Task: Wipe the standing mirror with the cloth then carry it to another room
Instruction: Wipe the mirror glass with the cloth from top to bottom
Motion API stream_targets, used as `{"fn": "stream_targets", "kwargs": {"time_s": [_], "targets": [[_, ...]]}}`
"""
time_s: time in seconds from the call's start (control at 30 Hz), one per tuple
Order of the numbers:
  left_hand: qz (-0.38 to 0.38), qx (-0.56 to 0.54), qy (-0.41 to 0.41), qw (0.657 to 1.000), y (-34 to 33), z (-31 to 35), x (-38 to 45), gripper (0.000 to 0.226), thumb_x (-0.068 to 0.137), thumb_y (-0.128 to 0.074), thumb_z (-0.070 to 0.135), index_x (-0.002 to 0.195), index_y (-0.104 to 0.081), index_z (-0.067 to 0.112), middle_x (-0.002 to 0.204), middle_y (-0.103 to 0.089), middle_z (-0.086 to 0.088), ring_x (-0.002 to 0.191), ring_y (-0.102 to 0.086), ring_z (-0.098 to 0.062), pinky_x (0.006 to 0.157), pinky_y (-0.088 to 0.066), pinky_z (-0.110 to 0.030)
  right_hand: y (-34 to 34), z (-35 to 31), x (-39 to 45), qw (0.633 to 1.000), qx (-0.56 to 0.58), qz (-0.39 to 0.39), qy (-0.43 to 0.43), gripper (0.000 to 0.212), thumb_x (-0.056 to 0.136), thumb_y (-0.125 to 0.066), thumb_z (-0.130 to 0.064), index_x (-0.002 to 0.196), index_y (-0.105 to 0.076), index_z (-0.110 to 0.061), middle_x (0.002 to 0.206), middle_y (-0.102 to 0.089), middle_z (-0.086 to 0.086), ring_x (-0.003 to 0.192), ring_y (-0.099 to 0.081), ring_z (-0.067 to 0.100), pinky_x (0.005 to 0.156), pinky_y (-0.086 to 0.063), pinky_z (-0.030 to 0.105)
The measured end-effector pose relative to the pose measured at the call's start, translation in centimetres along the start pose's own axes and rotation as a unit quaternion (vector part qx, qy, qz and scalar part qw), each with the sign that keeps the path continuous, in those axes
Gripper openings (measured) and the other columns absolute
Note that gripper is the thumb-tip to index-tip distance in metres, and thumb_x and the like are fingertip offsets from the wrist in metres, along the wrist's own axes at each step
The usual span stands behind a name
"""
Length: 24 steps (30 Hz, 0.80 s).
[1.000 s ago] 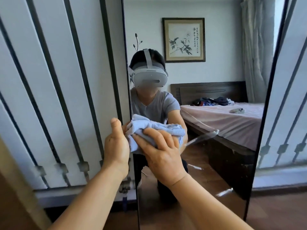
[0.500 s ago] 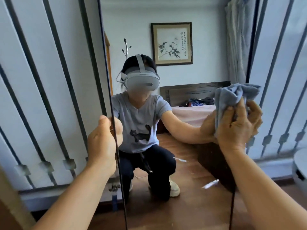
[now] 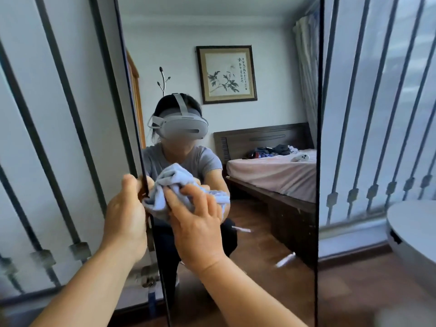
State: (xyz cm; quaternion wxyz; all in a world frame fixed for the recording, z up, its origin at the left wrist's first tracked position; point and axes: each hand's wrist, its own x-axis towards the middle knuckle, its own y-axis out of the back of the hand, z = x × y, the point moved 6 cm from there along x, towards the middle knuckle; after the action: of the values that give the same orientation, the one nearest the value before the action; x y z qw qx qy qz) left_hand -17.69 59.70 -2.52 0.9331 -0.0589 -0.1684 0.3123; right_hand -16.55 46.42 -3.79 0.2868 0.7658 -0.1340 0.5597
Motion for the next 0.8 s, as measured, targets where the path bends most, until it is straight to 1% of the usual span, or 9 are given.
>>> {"fn": "stream_targets", "kwargs": {"time_s": [0.1,0.17,0.27,0.33,0.4,0.5,0.57,0.7,0.8], "targets": [[0.002,-0.002,-0.004,1.000,0.1,0.1,0.2,0.037,0.080,-0.044,0.046,0.067,-0.071,0.024,0.078,-0.072,0.000,0.077,-0.065,-0.017,0.073,-0.050,-0.034,-0.1,0.0,0.0,0.999,-0.002,-0.025,0.021,0.043,0.082,-0.057,-0.031,0.124,-0.054,-0.036,0.122,-0.035,-0.007,0.101,-0.043,0.018,0.082,-0.042,0.036],[0.005,0.005,-0.033,0.999,0.1,0.5,-0.1,0.032,0.080,-0.049,0.042,0.059,-0.067,0.026,0.068,-0.065,0.001,0.073,-0.056,-0.020,0.070,-0.044,-0.036,1.0,1.7,0.6,1.000,-0.012,-0.010,0.013,0.039,0.081,-0.057,-0.030,0.120,-0.059,-0.032,0.121,-0.045,-0.001,0.100,-0.049,0.022,0.082,-0.043,0.037],[-0.007,0.026,-0.062,0.998,-0.2,0.8,-0.4,0.026,0.073,-0.052,0.043,0.059,-0.056,0.021,0.072,-0.045,-0.014,0.070,-0.036,-0.028,0.065,-0.027,-0.044,3.7,6.7,1.9,0.993,-0.018,0.084,-0.076,0.034,0.079,-0.061,-0.026,0.111,-0.067,-0.018,0.111,-0.058,0.018,0.101,-0.047,0.026,0.084,-0.039,0.036],[-0.011,0.027,-0.072,0.997,-0.3,0.8,-0.4,0.028,0.077,-0.052,0.040,0.059,-0.053,0.019,0.072,-0.042,-0.012,0.069,-0.033,-0.028,0.064,-0.024,-0.044,5.8,11.2,2.2,0.978,0.009,0.132,-0.164,0.034,0.086,-0.053,-0.032,0.114,-0.064,-0.017,0.116,-0.052,0.018,0.102,-0.040,0.023,0.088,-0.030,0.028],[-0.009,0.027,-0.072,0.997,-0.2,0.6,-0.3,0.030,0.080,-0.052,0.038,0.058,-0.051,0.018,0.073,-0.042,-0.013,0.068,-0.031,-0.029,0.064,-0.024,-0.045,7.5,15.8,1.4,0.953,0.024,0.160,-0.256,0.033,0.091,-0.050,-0.026,0.123,-0.057,-0.020,0.123,-0.043,0.017,0.105,-0.039,0.029,0.094,-0.029,0.029],[-0.011,0.026,-0.058,0.998,0.1,0.4,-0.2,0.031,0.080,-0.054,0.042,0.059,-0.051,0.019,0.077,-0.042,-0.012,0.071,-0.032,-0.029,0.067,-0.025,-0.044,9.3,19.3,0.0,0.932,0.002,0.197,-0.304,0.037,0.093,-0.048,-0.019,0.130,-0.051,-0.017,0.125,-0.040,0.020,0.109,-0.040,0.033,0.097,-0.030,0.027],[-0.011,0.028,-0.040,0.999,0.3,0.3,-0.2,0.031,0.072,-0.056,0.049,0.057,-0.053,0.022,0.079,-0.043,-0.012,0.074,-0.035,-0.027,0.070,-0.028,-0.041,9.4,19.3,-0.6,0.931,-0.002,0.203,-0.303,0.040,0.091,-0.046,-0.021,0.131,-0.050,-0.016,0.125,-0.040,0.020,0.109,-0.040,0.032,0.094,-0.027,0.021],[-0.018,0.029,-0.013,0.999,0.6,-0.8,-0.6,0.033,0.059,-0.056,0.057,0.057,-0.058,0.024,0.083,-0.046,-0.008,0.078,-0.039,-0.023,0.073,-0.031,-0.040,7.6,16.9,-1.8,0.921,0.015,0.205,-0.331,0.044,0.090,-0.044,-0.028,0.132,-0.049,-0.018,0.123,-0.041,0.017,0.105,-0.038,0.027,0.095,-0.032,0.032],[-0.011,0.050,-0.005,0.999,1.2,-2.1,-0.6,0.040,0.061,-0.054,0.061,0.061,-0.059,0.021,0.082,-0.046,-0.011,0.076,-0.040,-0.027,0.070,-0.033,-0.042,5.1,12.3,-3.1,0.949,0.016,0.172,-0.264,0.039,0.087,-0.051,-0.024,0.124,-0.055,-0.014,0.120,-0.045,0.019,0.100,-0.038,0.024,0.089,-0.033,0.034]]}}
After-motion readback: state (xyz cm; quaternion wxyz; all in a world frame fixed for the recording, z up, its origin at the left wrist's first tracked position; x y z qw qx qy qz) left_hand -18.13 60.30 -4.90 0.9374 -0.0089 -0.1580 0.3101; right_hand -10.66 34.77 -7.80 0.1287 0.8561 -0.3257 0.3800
